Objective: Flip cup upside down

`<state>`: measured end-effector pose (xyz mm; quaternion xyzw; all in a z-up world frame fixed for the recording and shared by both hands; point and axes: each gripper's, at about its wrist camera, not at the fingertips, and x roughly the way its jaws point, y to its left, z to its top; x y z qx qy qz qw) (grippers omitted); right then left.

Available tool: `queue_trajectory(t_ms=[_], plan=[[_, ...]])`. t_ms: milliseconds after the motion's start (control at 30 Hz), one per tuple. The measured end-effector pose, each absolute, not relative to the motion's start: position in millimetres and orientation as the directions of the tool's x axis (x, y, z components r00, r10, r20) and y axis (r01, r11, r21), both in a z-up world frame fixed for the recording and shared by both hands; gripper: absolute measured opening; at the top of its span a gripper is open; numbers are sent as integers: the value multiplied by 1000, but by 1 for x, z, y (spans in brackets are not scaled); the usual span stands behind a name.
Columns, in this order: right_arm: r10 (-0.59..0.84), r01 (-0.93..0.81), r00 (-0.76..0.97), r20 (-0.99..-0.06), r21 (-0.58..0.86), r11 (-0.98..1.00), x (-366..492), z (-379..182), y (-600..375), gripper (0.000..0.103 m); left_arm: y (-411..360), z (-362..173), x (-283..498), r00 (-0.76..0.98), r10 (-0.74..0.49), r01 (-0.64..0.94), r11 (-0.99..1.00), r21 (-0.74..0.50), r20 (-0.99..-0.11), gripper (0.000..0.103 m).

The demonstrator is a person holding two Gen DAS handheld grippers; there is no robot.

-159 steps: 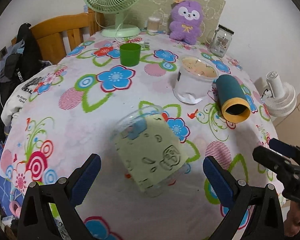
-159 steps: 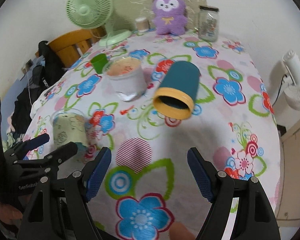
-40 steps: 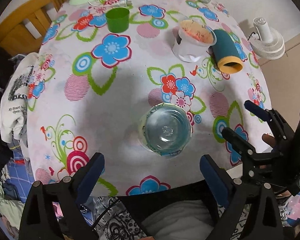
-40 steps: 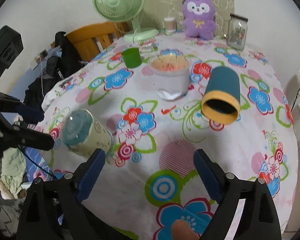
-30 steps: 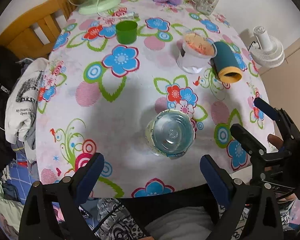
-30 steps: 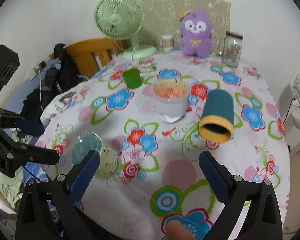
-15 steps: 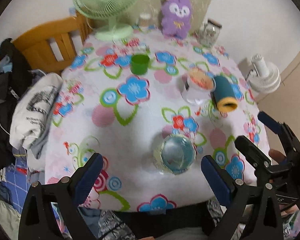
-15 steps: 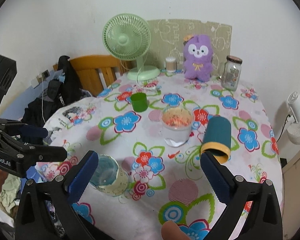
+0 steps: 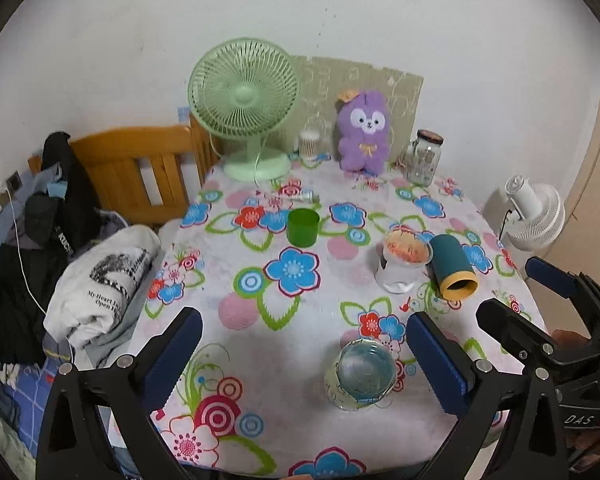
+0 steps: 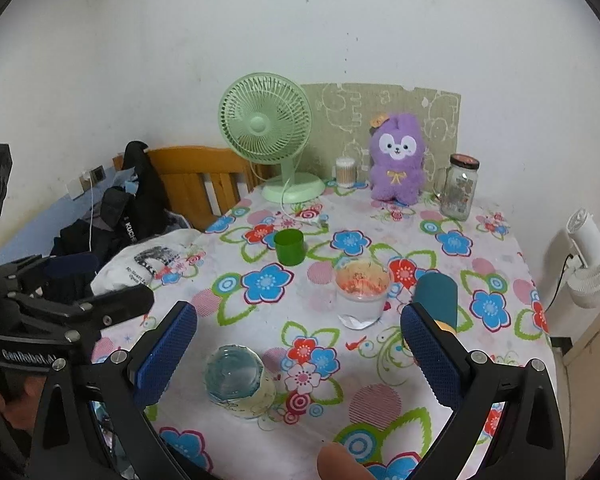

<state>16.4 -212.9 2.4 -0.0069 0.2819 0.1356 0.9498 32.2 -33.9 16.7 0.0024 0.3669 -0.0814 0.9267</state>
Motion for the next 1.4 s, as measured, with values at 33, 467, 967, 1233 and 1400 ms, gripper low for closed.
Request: queue_trajectory(t_ms=[33, 467, 967, 1233, 1400], plan=[[252, -261, 808, -532, 59, 963, 15, 4, -212, 103, -33, 16, 30, 723, -147, 149, 987, -55, -675, 103], [240, -237, 840, -487, 69, 969, 3, 13, -216, 103, -23, 20, 13, 811, -119, 80, 993, -91, -573, 103], [252, -243, 837, -486, 82, 967, 2, 11, -214, 103, -22, 18, 13, 815, -120, 80, 992, -95, -568, 103], [253, -242, 834, -491, 87, 966, 4, 9, -214, 103, -22, 18, 15, 814, -117, 77, 993, -94, -569, 103], [252, -241, 834, -491, 86, 967, 4, 9, -213, 103, -21, 17, 15, 813, -118, 78, 993, -94, -570, 103]])
